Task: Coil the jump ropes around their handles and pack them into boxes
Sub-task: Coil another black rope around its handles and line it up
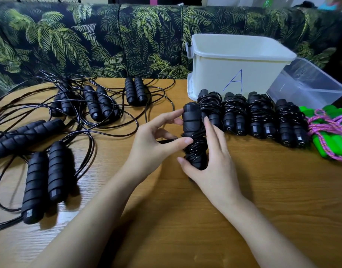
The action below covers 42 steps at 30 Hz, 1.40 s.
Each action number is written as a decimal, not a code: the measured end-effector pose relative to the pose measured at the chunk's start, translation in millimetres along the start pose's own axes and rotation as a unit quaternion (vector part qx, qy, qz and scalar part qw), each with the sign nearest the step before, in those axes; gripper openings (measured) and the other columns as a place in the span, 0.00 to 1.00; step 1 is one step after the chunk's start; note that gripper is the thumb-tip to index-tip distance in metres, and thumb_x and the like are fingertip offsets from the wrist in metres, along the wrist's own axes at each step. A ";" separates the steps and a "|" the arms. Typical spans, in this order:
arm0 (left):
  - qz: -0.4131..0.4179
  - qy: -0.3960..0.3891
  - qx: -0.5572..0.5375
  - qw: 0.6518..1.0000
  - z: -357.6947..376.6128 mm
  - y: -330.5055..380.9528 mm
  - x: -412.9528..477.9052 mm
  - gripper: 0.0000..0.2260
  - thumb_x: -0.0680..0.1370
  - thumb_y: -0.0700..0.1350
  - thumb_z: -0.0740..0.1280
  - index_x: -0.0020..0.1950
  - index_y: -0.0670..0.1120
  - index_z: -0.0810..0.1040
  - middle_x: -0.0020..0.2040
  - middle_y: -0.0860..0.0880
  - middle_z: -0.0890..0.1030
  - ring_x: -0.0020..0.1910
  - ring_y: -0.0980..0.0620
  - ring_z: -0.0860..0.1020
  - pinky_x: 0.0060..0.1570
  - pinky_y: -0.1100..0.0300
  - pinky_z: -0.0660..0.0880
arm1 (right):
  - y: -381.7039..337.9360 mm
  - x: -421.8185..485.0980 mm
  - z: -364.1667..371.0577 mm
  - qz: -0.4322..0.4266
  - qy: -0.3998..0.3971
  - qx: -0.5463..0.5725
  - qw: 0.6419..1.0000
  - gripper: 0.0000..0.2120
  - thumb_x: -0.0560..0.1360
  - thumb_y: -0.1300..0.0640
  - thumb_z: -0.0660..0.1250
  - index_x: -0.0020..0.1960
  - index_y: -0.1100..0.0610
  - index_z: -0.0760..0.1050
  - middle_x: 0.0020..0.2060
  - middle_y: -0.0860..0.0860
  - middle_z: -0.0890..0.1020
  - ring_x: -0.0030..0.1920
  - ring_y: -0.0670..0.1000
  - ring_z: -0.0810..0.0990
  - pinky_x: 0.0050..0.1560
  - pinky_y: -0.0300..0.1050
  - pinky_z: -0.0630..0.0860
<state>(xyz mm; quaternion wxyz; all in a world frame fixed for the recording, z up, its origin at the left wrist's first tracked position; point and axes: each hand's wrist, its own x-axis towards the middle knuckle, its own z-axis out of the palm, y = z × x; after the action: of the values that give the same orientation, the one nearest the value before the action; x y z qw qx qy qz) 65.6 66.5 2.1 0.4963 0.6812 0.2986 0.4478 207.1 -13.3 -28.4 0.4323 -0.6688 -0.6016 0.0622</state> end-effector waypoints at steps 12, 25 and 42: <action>-0.117 0.014 -0.117 0.986 -4.9 -2.8 2.8 0.29 0.67 0.43 0.74 0.68 0.49 0.75 0.52 0.51 0.82 0.50 0.55 0.81 0.50 0.61 0.79 | 0.9 -2.3 1.5 -0.052 0.009 0.115 0.992 0.31 0.74 0.47 0.65 0.75 0.40 0.60 0.75 0.51 0.68 0.72 0.34 0.63 0.66 0.24 0.58; -0.137 0.040 -0.125 0.982 -1.8 4.6 1.7 0.31 0.65 0.46 0.75 0.68 0.48 0.74 0.50 0.49 0.85 0.49 0.57 0.83 0.43 0.68 0.76 | 1.6 0.1 2.2 -0.036 -0.062 0.170 0.983 0.35 0.75 0.48 0.65 0.79 0.49 0.57 0.74 0.45 0.67 0.74 0.43 0.66 0.69 0.36 0.66; -0.106 0.006 -0.105 0.989 -5.5 4.1 0.1 0.26 0.69 0.45 0.77 0.65 0.51 0.74 0.55 0.48 0.84 0.53 0.49 0.83 0.49 0.61 0.78 | 6.0 3.8 -4.3 0.012 -0.060 0.186 0.981 0.40 0.74 0.51 0.73 0.79 0.46 0.54 0.72 0.35 0.64 0.72 0.33 0.62 0.65 0.24 0.59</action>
<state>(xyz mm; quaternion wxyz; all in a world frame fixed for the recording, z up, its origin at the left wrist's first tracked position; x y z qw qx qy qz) 60.5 67.4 6.5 0.6085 0.5869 0.3232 0.4252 215.3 -11.6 -28.0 0.5113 -0.5790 -0.5965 0.2178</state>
